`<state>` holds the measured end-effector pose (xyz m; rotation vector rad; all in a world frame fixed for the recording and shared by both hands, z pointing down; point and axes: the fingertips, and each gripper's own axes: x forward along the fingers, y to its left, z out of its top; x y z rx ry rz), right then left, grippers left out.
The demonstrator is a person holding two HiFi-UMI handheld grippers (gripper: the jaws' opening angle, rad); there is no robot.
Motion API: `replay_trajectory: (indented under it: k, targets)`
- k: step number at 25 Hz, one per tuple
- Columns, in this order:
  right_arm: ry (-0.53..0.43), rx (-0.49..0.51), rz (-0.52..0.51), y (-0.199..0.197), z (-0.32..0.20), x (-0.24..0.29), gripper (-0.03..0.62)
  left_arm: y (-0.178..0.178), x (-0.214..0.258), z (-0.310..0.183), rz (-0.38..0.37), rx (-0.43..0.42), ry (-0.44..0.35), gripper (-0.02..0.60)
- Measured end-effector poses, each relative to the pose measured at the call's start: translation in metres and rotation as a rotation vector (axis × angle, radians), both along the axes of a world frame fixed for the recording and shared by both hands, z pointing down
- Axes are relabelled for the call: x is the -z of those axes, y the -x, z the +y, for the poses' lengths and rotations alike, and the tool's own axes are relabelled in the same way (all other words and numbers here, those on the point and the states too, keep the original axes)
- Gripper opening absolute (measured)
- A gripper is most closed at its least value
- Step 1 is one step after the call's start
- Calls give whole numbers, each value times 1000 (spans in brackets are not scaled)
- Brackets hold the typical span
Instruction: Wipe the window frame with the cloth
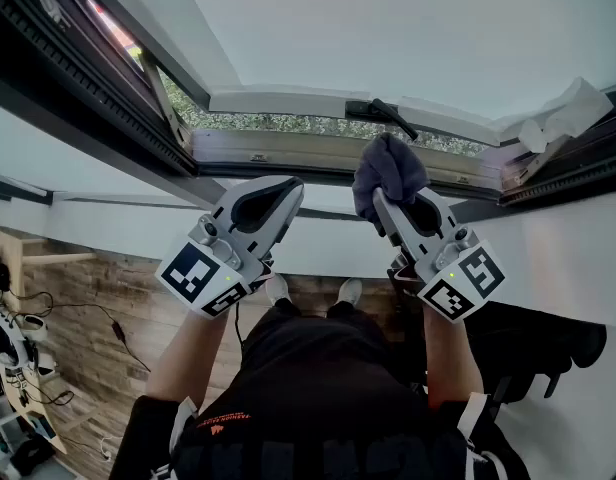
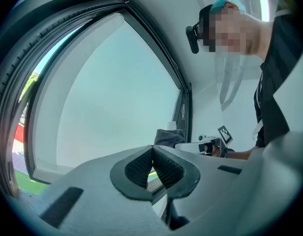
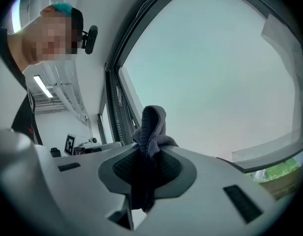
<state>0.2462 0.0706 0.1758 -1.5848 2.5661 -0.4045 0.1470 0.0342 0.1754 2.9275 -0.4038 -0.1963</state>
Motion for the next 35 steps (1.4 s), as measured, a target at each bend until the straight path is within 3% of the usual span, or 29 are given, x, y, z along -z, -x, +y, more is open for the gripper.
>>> replay_trajectory:
  k: [12, 16, 25, 35]
  targets:
    - [-21, 54, 4, 23, -29, 5, 60, 21, -1, -21, -3, 51, -17, 20]
    - [-72, 86, 63, 47, -49, 18, 61, 44, -4, -32, -9, 101, -21, 20]
    - [-120, 200, 60, 118, -99, 31, 61, 114, -8, -55, -16, 231, -12, 20]
    - [-132, 257, 45, 171, -141, 25, 61, 160, -10, -76, -13, 286, -27, 20]
